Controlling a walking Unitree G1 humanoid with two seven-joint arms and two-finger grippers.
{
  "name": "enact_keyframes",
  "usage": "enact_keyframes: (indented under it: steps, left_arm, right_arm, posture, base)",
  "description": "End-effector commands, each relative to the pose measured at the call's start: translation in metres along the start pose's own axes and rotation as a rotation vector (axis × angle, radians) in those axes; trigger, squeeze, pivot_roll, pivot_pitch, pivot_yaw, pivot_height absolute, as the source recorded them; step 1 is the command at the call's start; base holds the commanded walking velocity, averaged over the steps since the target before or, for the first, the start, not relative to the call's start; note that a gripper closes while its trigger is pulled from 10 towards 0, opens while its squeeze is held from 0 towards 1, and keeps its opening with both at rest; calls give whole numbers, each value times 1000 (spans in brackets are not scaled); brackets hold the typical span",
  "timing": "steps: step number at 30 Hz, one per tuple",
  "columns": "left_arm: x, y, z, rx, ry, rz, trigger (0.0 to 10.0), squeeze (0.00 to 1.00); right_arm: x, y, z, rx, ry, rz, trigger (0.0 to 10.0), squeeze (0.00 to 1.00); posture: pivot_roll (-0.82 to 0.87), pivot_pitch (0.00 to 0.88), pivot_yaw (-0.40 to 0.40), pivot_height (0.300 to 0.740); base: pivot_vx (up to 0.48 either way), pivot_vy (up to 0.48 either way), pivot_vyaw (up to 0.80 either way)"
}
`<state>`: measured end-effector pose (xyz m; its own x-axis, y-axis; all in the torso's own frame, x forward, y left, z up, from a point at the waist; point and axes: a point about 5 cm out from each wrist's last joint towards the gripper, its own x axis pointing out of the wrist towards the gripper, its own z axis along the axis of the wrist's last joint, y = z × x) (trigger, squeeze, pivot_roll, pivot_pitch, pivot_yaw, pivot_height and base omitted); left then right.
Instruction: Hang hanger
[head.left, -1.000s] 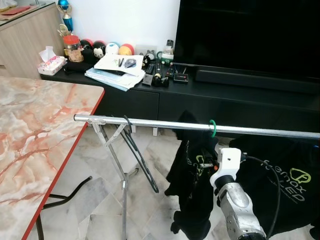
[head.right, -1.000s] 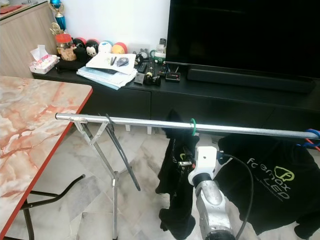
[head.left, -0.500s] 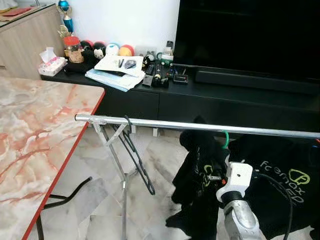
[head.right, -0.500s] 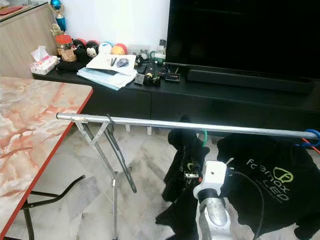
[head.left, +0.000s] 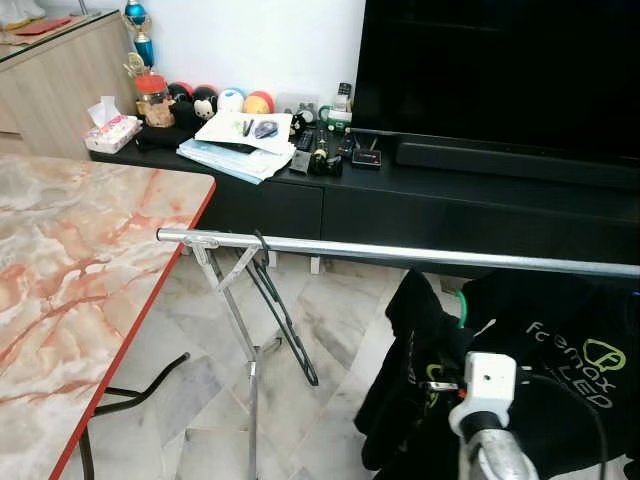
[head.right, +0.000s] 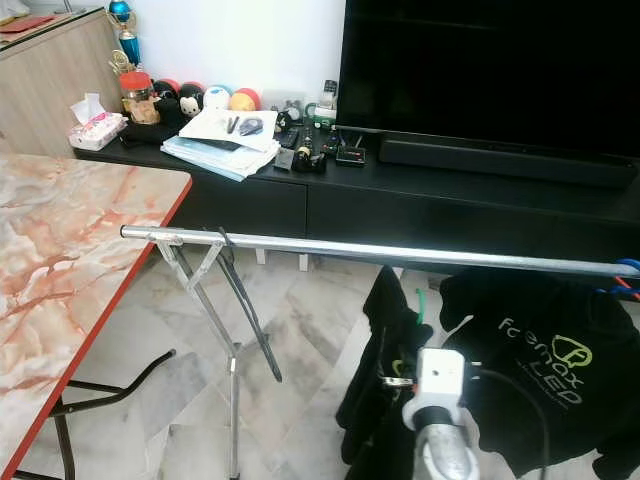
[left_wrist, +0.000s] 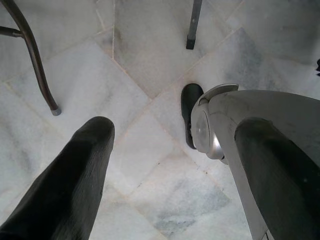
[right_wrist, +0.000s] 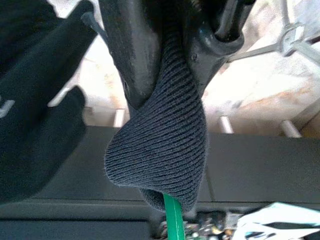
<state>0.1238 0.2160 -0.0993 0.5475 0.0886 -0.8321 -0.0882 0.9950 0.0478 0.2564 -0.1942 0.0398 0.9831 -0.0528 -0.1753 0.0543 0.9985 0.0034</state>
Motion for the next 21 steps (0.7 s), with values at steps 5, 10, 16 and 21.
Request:
enact_keyframes:
  steps: [5,10,16,21]
  left_arm:
    - [-3,-13,-16,12,60,-49,10000,0]
    - [-2,-8,-12,-11,46,-29,10000,0]
    - [-2,-7,-12,-8,40,-26,10000,0]
    - [-2,-7,-11,-10,40,-25,10000,0]
  right_arm:
    - [-11,-15,-2,-16,1,-54,10000,0]
    - [-15,-8,1,-38,-32,7,10000,0]
    - [-10,-8,3,-30,-37,-29,10000,0]
    - [-10,-4,4,-21,-37,-29,10000,0]
  posture:
    - [-60,95,-22,740]
    - [-58,103,-24,740]
    - [-54,108,-19,740]
    - [-51,112,-19,740]
  base:
    - [0,0,0]
    - [0,0,0]
    - [0,0,0]
    - [0,0,0]
